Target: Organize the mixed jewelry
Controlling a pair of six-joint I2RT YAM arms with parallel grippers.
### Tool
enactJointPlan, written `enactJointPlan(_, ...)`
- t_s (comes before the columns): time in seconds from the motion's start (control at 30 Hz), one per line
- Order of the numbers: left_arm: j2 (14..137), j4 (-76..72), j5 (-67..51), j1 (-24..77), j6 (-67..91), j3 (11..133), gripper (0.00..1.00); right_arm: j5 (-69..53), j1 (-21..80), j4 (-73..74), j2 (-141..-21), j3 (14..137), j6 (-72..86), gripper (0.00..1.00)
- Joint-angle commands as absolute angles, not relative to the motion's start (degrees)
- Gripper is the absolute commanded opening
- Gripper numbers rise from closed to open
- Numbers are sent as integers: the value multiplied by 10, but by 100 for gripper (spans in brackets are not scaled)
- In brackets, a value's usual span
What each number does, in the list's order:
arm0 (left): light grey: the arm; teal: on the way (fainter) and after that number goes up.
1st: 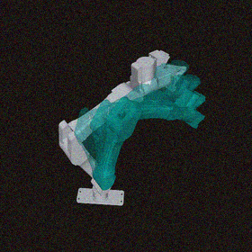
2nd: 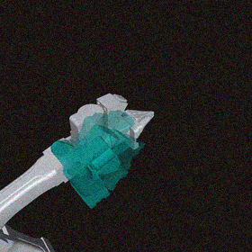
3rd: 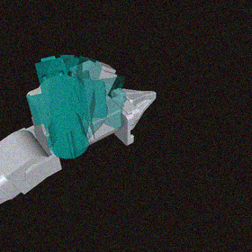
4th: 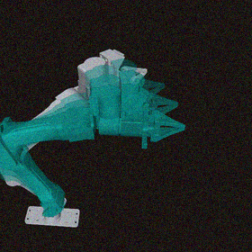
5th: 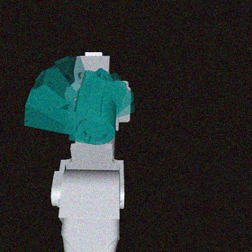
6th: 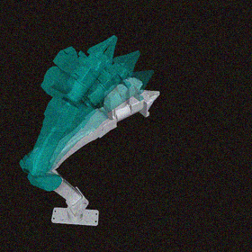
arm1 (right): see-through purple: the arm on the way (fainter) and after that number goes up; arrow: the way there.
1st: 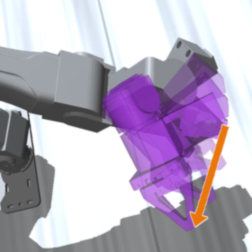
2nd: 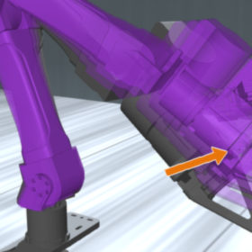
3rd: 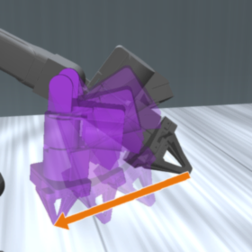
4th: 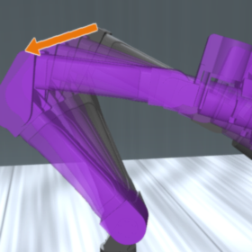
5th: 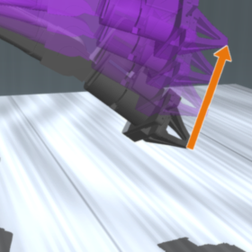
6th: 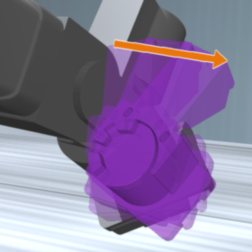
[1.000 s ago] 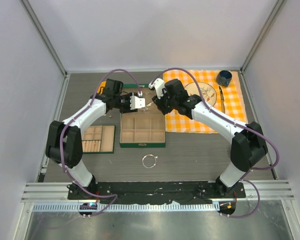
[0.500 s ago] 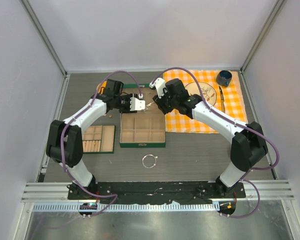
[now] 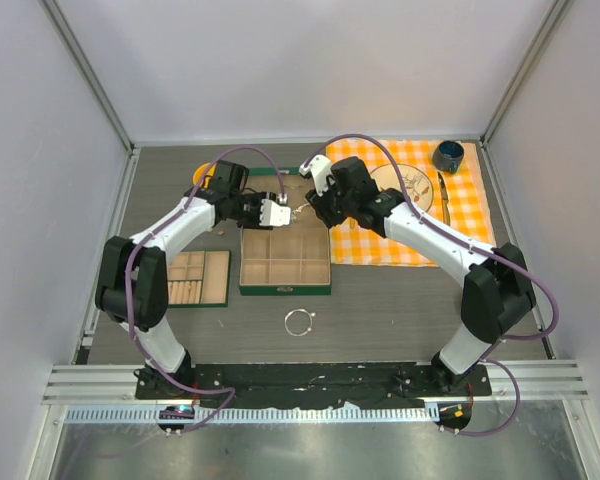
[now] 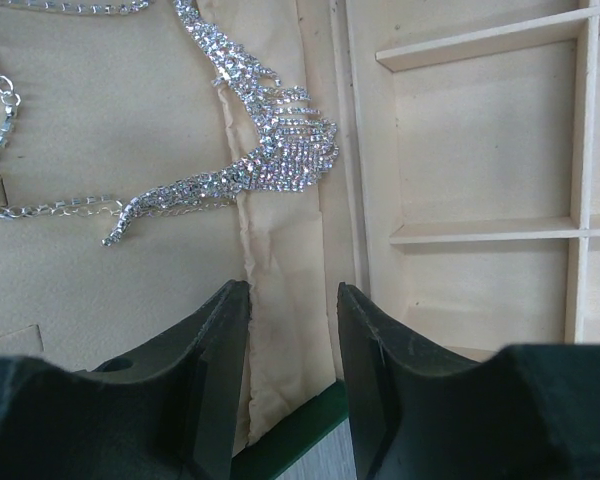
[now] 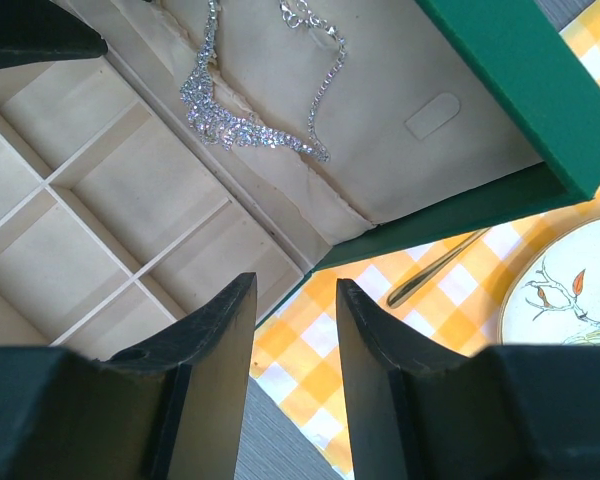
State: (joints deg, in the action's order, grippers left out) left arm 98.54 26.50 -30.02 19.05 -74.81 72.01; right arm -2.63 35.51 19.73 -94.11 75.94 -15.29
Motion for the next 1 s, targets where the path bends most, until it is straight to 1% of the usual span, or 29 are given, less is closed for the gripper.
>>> enactJointPlan(0.0, 994, 263, -299, 192, -762, 745, 45, -31, 352, 169, -925, 758, -147, 43)
enactJointPlan(0.4, 997, 229, -284, 198, -746, 742, 43, -33, 350, 166, -924, 751, -145, 43)
enactJointPlan(0.77, 992, 272, -275, 199, -750, 751, 41, -35, 349, 164, -926, 750, -144, 43)
enactJointPlan(0.97, 997, 287, -251, 199, -750, 758, 40, -35, 348, 164, -922, 745, -144, 43)
